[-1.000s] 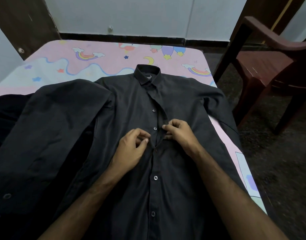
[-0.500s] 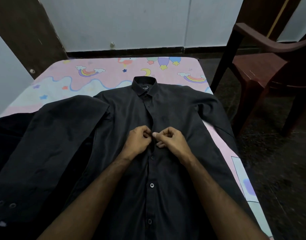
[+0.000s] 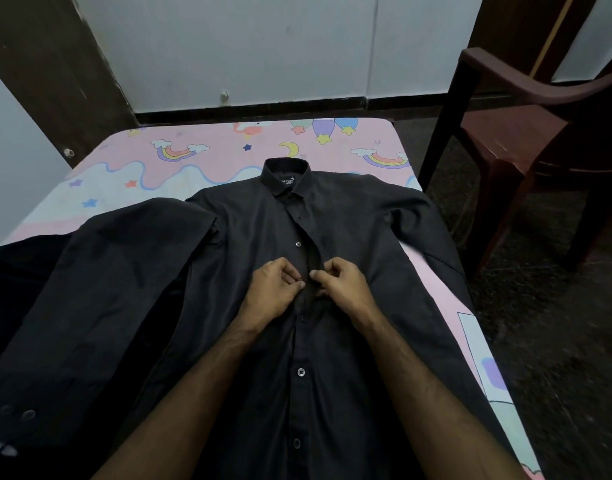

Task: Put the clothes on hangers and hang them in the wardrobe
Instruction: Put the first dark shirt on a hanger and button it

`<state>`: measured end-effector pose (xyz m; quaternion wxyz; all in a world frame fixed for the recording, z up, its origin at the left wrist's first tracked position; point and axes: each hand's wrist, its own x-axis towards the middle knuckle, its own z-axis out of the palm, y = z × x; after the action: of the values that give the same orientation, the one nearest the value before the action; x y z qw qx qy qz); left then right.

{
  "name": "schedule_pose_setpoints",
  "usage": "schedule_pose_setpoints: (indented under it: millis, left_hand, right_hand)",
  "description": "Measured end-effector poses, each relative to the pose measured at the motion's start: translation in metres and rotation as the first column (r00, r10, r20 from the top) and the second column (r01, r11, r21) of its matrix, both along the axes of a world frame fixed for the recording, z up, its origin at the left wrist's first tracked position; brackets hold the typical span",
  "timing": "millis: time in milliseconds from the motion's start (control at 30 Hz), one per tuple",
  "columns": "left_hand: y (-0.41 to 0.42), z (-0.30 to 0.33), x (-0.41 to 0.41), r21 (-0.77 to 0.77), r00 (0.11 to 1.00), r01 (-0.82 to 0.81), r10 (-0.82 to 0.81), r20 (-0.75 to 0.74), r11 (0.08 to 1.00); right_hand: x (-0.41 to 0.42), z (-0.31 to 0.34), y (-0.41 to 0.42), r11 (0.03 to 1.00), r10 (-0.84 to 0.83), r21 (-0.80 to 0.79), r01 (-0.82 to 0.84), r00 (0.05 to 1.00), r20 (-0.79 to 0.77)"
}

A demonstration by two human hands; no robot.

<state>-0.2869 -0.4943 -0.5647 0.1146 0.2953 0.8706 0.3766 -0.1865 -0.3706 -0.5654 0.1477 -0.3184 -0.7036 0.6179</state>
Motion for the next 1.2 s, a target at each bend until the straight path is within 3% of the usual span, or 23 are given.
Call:
schedule_pose_setpoints:
  millis: [100,300,433,633,967,1200]
  left_hand:
    - [-0.001,0.003,-0.002,0.005,0.997,-0.027,0.027,0.075,1.000]
    - [-0.004,0.010,-0.011,0.089,0.934,-0.094,0.057,0.353,0.992]
    - [-0.007,0.013,-0.014,0.150,0.884,-0.094,0.013,0.467,0.984]
    - [-0.008,0.011,-0.014,0.180,0.863,-0.126,0.018,0.505,0.976]
    - [-0.009,0.013,-0.014,0.178,0.862,-0.118,0.012,0.507,0.977]
    - [-0.009,0.012,-0.013,0.173,0.857,-0.117,0.011,0.516,0.978]
  right_hand:
    - [0.005,-0.005,0.003,0.978,-0.036,-0.206,0.007,0.990,-0.134]
    - [0.002,-0.011,0.002,0.975,-0.092,-0.214,0.059,0.985,-0.147]
    - [-0.003,-0.017,0.001,0.994,-0.090,-0.072,0.085,0.993,-0.073]
    - [-0.005,-0.016,-0.006,0.994,-0.070,0.078,0.070,0.998,-0.007]
    - [-0.005,-0.014,-0.006,0.996,-0.077,-0.042,0.073,0.991,-0.105]
    - [-0.010,-0.018,-0.013,0.985,-0.117,0.130,0.117,0.993,-0.012]
